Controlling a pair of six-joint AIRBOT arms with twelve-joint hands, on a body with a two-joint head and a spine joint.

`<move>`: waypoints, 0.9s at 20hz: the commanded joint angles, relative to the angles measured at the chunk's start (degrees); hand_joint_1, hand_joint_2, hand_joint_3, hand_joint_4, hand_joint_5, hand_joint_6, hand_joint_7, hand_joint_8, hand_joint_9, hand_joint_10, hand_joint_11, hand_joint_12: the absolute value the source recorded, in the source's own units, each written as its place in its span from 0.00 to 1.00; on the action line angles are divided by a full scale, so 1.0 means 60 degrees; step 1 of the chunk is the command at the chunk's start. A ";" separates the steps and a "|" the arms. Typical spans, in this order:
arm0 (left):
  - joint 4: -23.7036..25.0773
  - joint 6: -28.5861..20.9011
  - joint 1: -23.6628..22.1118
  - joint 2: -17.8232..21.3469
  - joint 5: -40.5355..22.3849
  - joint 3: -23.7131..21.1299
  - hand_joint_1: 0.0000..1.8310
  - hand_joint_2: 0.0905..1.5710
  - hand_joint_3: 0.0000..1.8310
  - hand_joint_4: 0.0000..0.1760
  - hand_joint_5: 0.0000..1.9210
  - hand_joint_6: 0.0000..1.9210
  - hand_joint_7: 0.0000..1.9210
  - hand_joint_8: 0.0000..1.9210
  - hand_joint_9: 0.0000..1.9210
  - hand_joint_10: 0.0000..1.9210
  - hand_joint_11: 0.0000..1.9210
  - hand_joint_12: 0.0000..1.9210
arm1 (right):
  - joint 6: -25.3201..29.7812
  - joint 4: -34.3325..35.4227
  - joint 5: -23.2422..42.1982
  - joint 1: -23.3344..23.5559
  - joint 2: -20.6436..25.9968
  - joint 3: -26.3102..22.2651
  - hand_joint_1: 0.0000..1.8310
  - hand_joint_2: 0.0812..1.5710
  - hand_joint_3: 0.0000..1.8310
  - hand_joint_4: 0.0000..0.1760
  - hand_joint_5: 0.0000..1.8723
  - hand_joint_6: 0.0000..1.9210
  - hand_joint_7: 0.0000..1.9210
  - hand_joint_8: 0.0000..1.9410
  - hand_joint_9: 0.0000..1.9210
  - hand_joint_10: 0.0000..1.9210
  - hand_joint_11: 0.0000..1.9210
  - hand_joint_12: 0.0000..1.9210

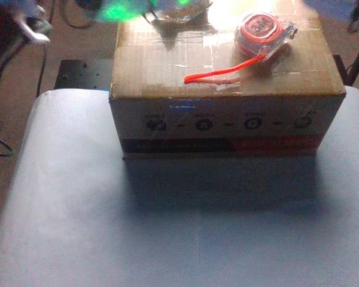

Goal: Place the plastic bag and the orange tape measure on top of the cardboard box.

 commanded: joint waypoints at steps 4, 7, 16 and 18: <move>0.0226 -0.0002 0.0038 0.0834 0.2785 -0.0548 0.50 0.60 0.00 0.59 0.15 0.01 0.09 0.01 0.11 0.04 0.00 0.74 | 0.0023 -0.0328 -0.2444 -0.0136 0.0494 -0.0396 0.44 0.58 0.01 0.00 0.00 0.29 0.00 0.68 0.00 0.68 0.00 0.92; 0.0226 -0.0045 0.0301 0.1383 0.3880 -0.0917 0.43 0.63 0.00 0.58 0.14 0.00 0.15 0.01 0.04 0.44 0.03 0.86 | 0.0177 -0.0328 -0.3641 -0.0512 0.0839 -0.0627 0.36 0.66 0.04 0.00 0.00 0.19 0.00 0.47 0.00 0.66 0.00 0.93; 0.0226 -0.2550 0.2092 0.2205 0.7656 -0.1083 0.15 0.78 0.00 0.14 0.11 0.04 0.20 0.03 0.17 0.38 0.13 0.78 | 0.0992 0.0005 -0.4685 -0.1171 0.0977 -0.0663 0.33 0.71 0.01 0.00 0.00 0.10 0.05 0.56 0.06 0.65 0.00 0.82; -0.0026 -0.2567 0.2369 0.2119 0.7896 -0.1050 0.01 0.84 0.00 0.01 0.13 0.06 0.22 0.03 0.15 0.45 0.10 0.77 | 0.1409 0.0368 -0.5332 -0.1734 0.0977 -0.0668 0.27 0.76 0.01 0.00 0.10 0.73 0.11 0.73 0.11 0.73 0.00 0.88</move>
